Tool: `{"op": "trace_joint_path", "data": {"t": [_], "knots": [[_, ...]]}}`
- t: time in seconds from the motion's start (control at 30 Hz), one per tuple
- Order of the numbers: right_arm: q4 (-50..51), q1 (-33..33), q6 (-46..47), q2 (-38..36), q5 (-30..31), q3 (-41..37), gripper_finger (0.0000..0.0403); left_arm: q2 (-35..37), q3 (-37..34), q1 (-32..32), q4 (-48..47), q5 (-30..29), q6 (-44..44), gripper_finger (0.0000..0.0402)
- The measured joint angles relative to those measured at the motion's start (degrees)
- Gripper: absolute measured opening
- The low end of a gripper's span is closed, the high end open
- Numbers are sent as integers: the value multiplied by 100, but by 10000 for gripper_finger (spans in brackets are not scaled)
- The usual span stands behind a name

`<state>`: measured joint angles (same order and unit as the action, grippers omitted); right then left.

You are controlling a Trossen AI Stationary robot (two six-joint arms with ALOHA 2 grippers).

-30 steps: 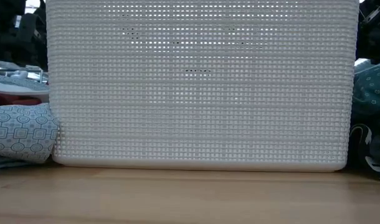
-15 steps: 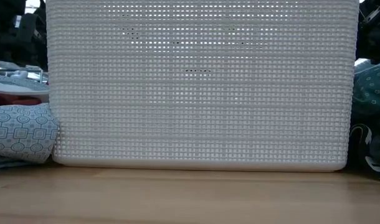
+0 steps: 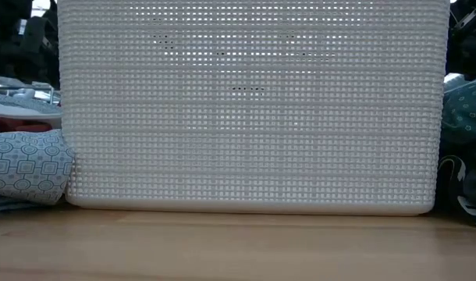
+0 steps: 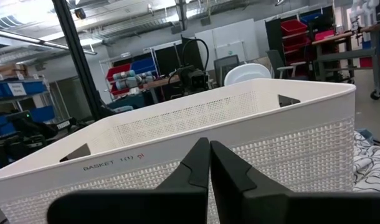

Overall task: Sort clothes
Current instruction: Put the white sock into the white bin

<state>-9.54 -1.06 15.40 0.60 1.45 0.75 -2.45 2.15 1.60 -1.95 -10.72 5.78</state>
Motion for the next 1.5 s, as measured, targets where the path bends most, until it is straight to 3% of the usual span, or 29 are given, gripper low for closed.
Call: {"op": "trace_joint_path", "data": {"t": [0.57, 0.73, 1.17, 1.5], "knots": [[23, 0, -301, 2, 0, 0, 0, -1, -2, -1, 204, -26, 1400, 43], [-415, 0, -306, 2, 0, 3, 0, -5, -2, 0, 321, -24, 1633, 43], [-297, 1, -794, 313, 2, 972, 4, -7, 372, 0, 1056, -7, 490, 43], [139, 0, -924, 1146, 25, 1814, 63, -43, 1157, 0, 537, -4, -413, 43]]}}
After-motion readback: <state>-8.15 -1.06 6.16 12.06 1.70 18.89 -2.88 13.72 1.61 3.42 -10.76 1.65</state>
